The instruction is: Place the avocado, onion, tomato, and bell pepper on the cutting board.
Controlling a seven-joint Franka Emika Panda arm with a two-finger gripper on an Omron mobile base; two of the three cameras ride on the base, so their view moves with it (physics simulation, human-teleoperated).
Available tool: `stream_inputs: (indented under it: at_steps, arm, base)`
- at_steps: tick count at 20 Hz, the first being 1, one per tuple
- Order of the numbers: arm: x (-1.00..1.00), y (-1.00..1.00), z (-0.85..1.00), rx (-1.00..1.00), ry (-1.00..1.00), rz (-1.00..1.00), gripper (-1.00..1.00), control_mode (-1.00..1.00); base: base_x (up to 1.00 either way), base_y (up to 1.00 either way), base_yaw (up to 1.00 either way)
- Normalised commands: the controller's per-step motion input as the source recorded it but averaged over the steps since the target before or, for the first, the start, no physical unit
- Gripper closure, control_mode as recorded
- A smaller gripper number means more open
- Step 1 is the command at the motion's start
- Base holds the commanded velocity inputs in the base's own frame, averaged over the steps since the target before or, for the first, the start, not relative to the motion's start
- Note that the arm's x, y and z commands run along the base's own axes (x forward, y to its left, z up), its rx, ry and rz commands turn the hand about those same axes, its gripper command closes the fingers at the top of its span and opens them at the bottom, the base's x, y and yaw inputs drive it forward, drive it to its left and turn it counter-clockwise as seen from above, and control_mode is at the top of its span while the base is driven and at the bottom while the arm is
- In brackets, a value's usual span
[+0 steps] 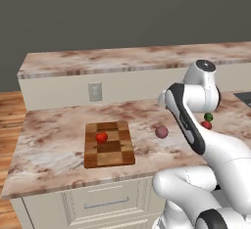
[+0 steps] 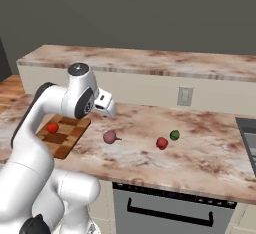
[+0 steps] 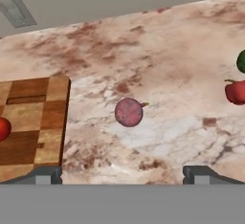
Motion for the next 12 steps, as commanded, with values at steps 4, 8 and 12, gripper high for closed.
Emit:
stream_inputs:
  at_steps: [4,8,12]
  arm:
    - [0.0,0.0,-0.17,0.0,0.04,0.0,-1.0,-1.0]
    - [0.0,-0.01,-0.16,0.0,0.05,0.0,-1.0,-1.0]
    - [0.12,-0.08,-0.2,0.0,0.06,0.0,-1.0,-1.0]
  base:
    - [0.0,0.0,0.0]
    - [0.0,0.0,0.0]
    - [0.0,0.0,0.0]
